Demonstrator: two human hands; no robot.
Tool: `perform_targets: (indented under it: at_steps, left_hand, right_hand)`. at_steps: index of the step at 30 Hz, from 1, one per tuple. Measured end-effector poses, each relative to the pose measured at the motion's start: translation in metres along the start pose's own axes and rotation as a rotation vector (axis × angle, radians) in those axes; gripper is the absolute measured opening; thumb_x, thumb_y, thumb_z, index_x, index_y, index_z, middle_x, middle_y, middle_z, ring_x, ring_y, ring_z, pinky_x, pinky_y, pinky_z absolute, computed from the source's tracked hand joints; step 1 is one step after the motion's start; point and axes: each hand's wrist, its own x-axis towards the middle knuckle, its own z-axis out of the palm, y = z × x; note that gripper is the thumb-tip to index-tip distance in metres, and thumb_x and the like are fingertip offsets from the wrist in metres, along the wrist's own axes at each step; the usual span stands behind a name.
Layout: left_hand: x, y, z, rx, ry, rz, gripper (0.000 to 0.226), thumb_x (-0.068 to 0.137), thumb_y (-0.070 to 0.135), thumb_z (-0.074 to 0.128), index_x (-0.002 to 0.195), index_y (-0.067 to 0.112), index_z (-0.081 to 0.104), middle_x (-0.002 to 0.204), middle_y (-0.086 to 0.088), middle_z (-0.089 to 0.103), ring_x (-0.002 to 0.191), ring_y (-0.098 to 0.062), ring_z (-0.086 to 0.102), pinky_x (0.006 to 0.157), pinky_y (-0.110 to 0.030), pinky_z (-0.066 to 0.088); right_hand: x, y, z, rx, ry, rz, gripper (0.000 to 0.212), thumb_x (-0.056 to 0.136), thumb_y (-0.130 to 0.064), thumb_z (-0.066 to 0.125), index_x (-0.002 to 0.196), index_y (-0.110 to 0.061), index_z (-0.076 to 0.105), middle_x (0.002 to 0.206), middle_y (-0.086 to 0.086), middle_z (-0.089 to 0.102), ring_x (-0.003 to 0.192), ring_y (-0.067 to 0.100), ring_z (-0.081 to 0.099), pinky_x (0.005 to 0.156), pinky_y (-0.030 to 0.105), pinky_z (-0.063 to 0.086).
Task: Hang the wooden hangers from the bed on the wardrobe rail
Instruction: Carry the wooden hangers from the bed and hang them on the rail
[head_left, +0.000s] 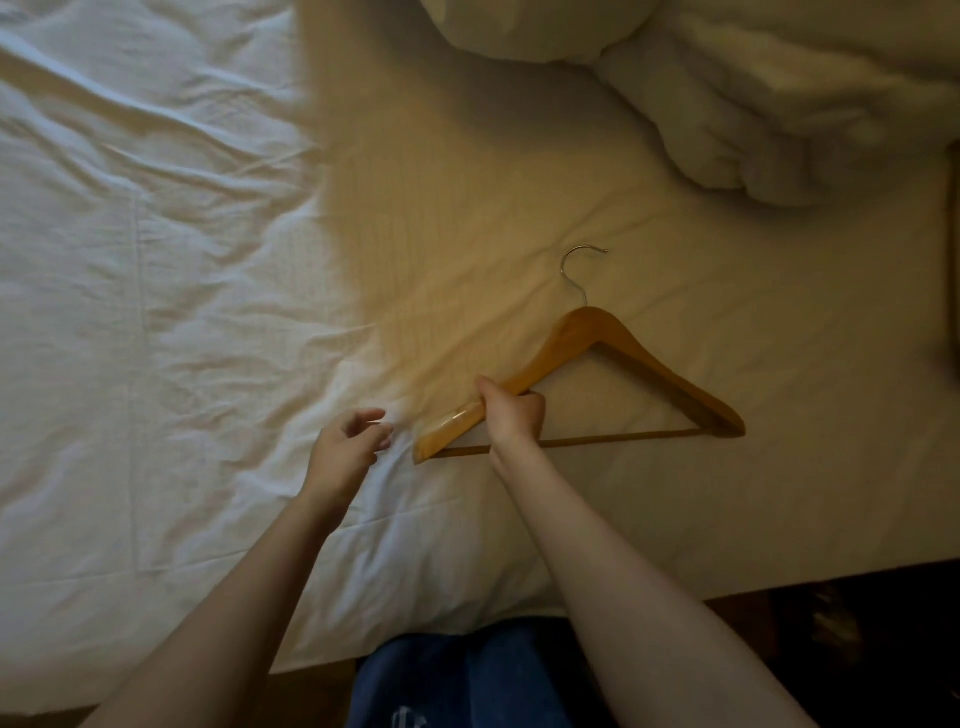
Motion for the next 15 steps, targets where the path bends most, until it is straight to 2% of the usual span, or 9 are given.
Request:
perform_targets:
  at_steps: [3, 6, 9, 12, 15]
  left_hand:
    - [-0.01, 0.004, 0.003, -0.006, -0.008, 0.007, 0.034, 0.088, 0.014, 0.055, 0.121, 0.006, 0.057, 0.111, -0.012, 0.065, 0.091, -0.019, 0.061, 0.077, -0.027, 0.049]
    - [-0.025, 0.018, 0.007, -0.067, -0.051, 0.005, 0.034, 0.088, 0.019, 0.055, 0.121, 0.008, 0.057, 0.113, -0.013, 0.065, 0.096, -0.022, 0.062, 0.087, -0.034, 0.049]
    - [-0.048, 0.04, 0.023, -0.03, -0.205, 0.049, 0.041, 0.087, 0.029, 0.057, 0.122, 0.008, 0.056, 0.115, -0.012, 0.064, 0.105, -0.026, 0.062, 0.094, -0.037, 0.05]
    - [-0.067, 0.058, 0.045, 0.15, -0.303, 0.074, 0.058, 0.078, 0.04, 0.066, 0.128, 0.015, 0.049, 0.11, 0.001, 0.061, 0.096, -0.013, 0.061, 0.078, -0.027, 0.052]
    - [-0.082, 0.068, 0.062, 0.272, -0.399, 0.049, 0.066, 0.074, 0.039, 0.07, 0.131, 0.019, 0.043, 0.106, 0.004, 0.059, 0.093, -0.012, 0.06, 0.072, -0.023, 0.049]
  right_hand:
    - [-0.008, -0.004, -0.009, 0.043, 0.004, -0.028, 0.049, 0.074, -0.028, 0.073, 0.114, -0.006, 0.054, 0.106, 0.005, 0.064, 0.095, 0.022, 0.06, 0.082, 0.029, 0.049]
    - [-0.02, -0.01, -0.025, 0.117, -0.015, -0.033, 0.032, 0.08, -0.025, 0.068, 0.104, -0.01, 0.054, 0.089, -0.002, 0.059, 0.089, 0.019, 0.057, 0.078, 0.029, 0.046]
    - [-0.033, -0.014, -0.044, 0.179, -0.052, -0.034, 0.023, 0.083, -0.02, 0.064, 0.102, -0.013, 0.052, 0.094, 0.001, 0.059, 0.093, 0.02, 0.056, 0.083, 0.03, 0.047]
    - [-0.045, -0.015, -0.062, 0.219, -0.125, -0.006, 0.033, 0.083, -0.016, 0.063, 0.114, -0.009, 0.054, 0.107, 0.007, 0.061, 0.102, 0.025, 0.058, 0.092, 0.035, 0.049]
    - [-0.055, -0.017, -0.083, 0.248, -0.194, 0.014, 0.04, 0.085, -0.015, 0.063, 0.123, -0.01, 0.054, 0.111, 0.009, 0.061, 0.107, 0.027, 0.057, 0.099, 0.039, 0.047]
